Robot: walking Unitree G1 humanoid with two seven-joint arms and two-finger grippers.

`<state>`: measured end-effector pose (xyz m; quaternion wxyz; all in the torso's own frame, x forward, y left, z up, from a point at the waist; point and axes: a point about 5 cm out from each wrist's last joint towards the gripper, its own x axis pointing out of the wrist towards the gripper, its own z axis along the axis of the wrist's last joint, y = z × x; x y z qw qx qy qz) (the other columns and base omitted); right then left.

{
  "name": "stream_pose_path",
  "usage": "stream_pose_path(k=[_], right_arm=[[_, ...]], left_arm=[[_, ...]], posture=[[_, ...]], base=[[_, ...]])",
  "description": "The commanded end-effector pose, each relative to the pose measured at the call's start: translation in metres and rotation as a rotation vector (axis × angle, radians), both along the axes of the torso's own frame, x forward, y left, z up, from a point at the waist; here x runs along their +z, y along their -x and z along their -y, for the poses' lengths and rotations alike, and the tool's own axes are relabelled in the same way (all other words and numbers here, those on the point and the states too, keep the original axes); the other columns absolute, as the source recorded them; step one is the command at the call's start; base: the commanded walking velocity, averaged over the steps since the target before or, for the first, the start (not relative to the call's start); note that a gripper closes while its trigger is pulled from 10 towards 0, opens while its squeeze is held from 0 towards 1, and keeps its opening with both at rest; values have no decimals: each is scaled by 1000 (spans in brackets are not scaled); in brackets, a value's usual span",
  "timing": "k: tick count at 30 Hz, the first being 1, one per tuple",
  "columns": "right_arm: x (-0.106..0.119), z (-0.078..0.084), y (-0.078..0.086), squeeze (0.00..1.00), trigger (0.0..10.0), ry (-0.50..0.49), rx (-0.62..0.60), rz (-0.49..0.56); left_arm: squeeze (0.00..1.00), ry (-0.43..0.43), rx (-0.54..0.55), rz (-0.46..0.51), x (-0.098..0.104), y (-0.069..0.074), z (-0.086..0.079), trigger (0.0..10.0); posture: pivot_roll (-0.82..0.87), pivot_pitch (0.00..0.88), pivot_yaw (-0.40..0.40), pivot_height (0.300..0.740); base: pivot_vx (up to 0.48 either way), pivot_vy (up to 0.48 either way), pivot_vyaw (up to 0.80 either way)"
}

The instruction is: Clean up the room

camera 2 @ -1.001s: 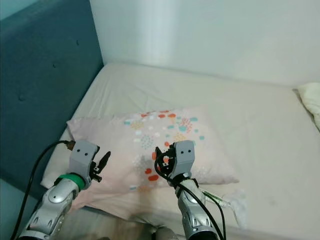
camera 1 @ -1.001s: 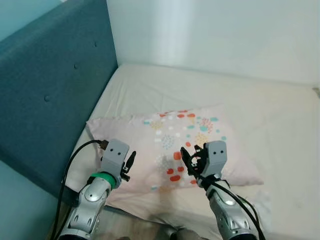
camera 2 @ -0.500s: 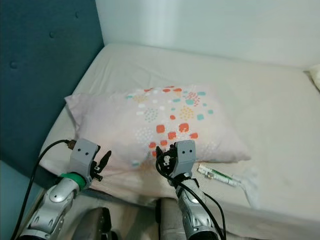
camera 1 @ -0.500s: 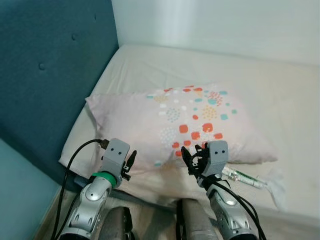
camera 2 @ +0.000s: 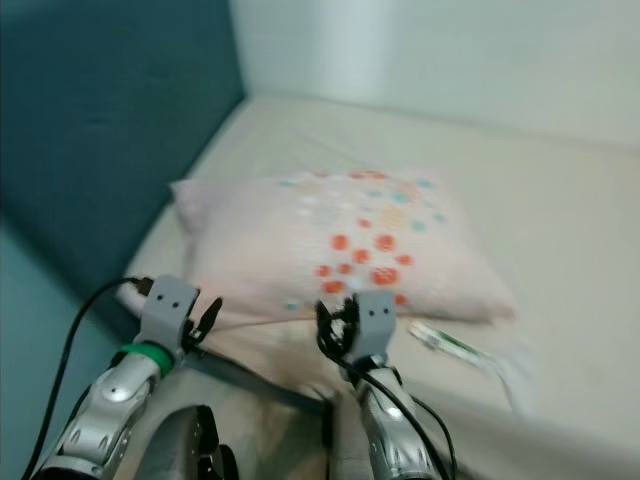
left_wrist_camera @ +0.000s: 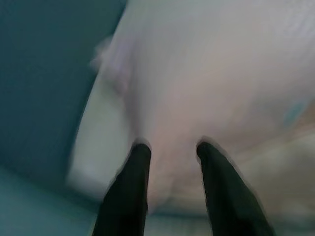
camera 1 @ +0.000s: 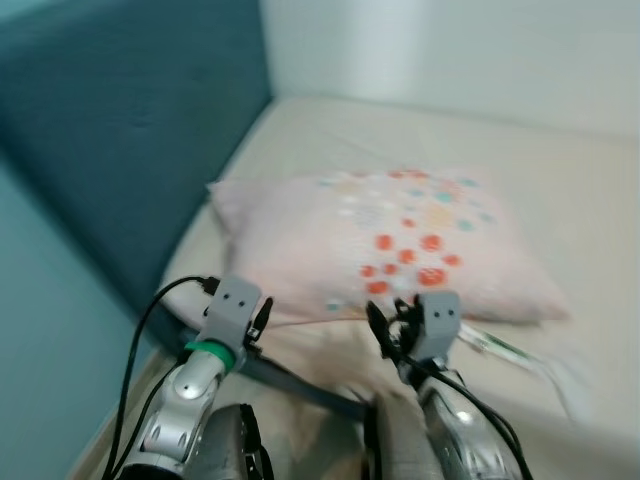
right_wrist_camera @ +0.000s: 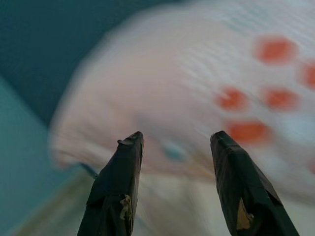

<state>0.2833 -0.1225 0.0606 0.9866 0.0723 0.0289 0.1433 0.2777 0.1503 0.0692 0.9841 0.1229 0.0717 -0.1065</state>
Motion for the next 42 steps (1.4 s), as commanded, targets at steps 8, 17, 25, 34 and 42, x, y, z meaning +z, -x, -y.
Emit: stream_pose_path(k=[8,17,25,34,42], right_arm=[[-10,3,8,0,10000,-4,-16,-42],[-9,3,7,0,10000,-2,-17,-38],[5,20,-14,0,10000,-69,-110,0],[-3,93,-33,0,10000,-350,-614,-139],[6,105,-49,0,10000,-361,-602,-158]], left_arm=[[0,-6,-7,-18,-3,-1,5,10000],[0,-3,1,-16,-3,-2,5,10000],[0,-47,-2,93,16,-8,2,10000],[0,-121,5,345,81,-49,2,10000],[0,-125,60,344,103,-88,20,10000]], posture=[[-85,58,71,620],[-84,59,73,620],[-78,86,82,620],[-47,139,94,620],[-56,196,122,620]], base=[[0,0,0],[0,0,0],[0,0,0],[0,0,0],[0,0,0]])
